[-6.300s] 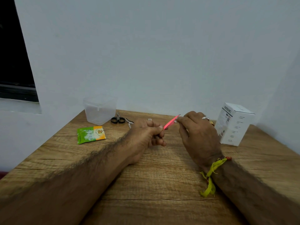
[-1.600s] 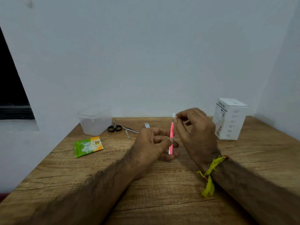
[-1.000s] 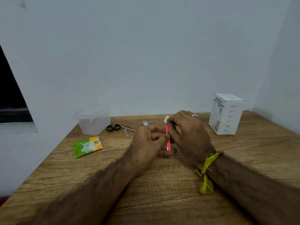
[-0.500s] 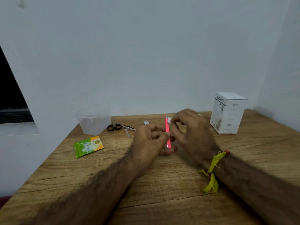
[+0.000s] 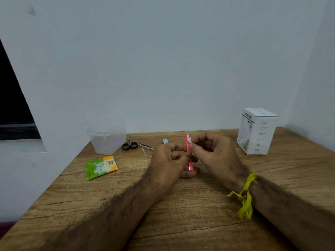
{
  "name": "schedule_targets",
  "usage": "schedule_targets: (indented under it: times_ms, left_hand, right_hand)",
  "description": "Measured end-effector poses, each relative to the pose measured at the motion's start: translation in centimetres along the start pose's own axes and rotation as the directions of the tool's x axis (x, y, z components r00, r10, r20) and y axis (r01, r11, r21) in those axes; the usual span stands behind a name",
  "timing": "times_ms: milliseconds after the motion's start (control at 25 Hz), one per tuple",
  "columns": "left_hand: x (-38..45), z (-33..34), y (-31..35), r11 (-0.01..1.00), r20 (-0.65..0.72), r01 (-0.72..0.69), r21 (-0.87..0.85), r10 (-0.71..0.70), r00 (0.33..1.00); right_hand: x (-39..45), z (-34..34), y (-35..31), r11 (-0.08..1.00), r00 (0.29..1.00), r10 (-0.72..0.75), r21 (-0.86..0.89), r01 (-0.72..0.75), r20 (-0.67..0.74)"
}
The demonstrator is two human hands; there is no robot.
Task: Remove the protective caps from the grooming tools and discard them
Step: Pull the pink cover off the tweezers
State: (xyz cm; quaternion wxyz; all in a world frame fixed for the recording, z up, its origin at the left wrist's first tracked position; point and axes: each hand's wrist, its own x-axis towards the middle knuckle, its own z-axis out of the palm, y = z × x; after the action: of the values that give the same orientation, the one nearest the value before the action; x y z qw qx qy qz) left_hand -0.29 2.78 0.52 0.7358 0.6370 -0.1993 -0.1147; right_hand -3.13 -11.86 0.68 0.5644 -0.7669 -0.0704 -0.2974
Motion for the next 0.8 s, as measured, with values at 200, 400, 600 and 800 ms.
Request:
schedule_targets:
  times_ms: [200,400,600,800]
  left_hand:
    - [0.0,-0.1,0.0,1.000,0.020,0.000,0.017,0.000,1.000]
    - [-0.1,-0.1,0.2,1.000,0.015,0.014,0.016,-0.014,1.000]
    - [0.0,-0.3,0.0,1.000,0.017,0.008,0.012,-0.008,1.000]
    - [0.1,-0.2,0.1,1.000,0.014,0.003,0.020,-0.003,1.000]
  right_hand:
    - [0.1,0.3,0.1,1.000,0.999,0.025,0.014,-0.024,-0.041]
    - [0.3,-0.1,0.0,1.000,0.998,0.003,0.024,-0.001,-0.069]
    - [0.5,0.0,0.2,1.000,0.985,-0.026,0.001,0.027,-0.168]
    - [1.0,0.0,-0.1,1.000,0.969,-0.016,0.011,0.019,-0.246]
